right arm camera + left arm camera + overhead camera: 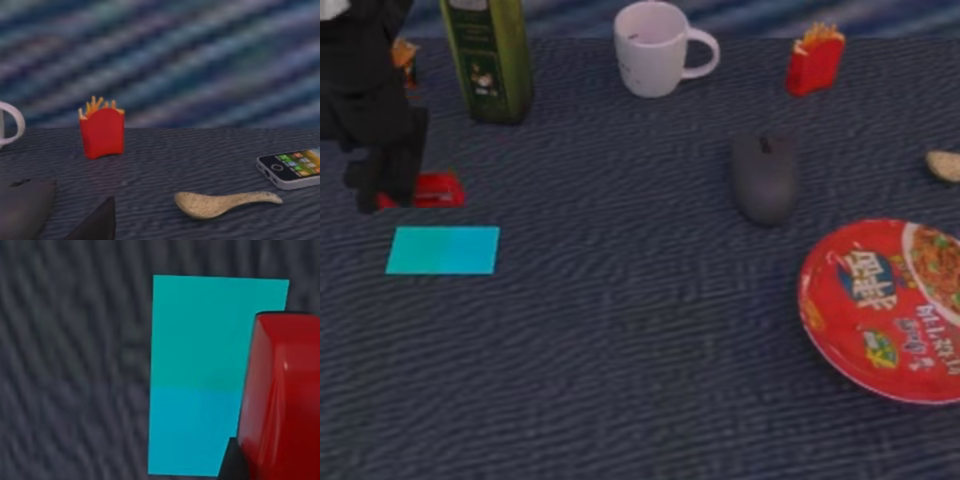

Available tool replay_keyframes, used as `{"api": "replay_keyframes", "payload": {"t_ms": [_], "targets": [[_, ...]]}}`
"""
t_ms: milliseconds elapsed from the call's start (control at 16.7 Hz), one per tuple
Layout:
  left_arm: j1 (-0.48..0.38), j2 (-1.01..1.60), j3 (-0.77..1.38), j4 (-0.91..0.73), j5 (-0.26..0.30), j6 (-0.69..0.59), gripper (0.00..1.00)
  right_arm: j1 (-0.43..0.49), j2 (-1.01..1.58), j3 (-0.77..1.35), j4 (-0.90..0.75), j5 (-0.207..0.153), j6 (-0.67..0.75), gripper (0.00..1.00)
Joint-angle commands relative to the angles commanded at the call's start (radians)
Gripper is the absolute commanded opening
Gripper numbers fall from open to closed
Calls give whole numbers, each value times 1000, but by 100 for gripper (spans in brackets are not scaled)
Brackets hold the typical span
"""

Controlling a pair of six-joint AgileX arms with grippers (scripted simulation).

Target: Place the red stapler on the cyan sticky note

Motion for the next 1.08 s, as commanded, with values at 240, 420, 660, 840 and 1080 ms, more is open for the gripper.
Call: {"api": "replay_keyframes", "payload": {"t_ms": [240, 420, 660, 840, 1080], "targets": [[-9, 41, -144, 190, -1, 4, 0, 0, 0, 0, 0, 0, 0, 100], [-13, 53, -188, 239, 0, 5, 0, 0, 0, 0, 0, 0, 0, 100], [-13, 53, -188, 239, 0, 5, 8, 0, 0, 0, 0, 0, 0, 100], [-13, 53, -188, 239, 0, 5, 30, 0, 0, 0, 0, 0, 0, 100], [-13, 53, -188, 239, 0, 5, 60, 0, 0, 0, 0, 0, 0, 100]]}}
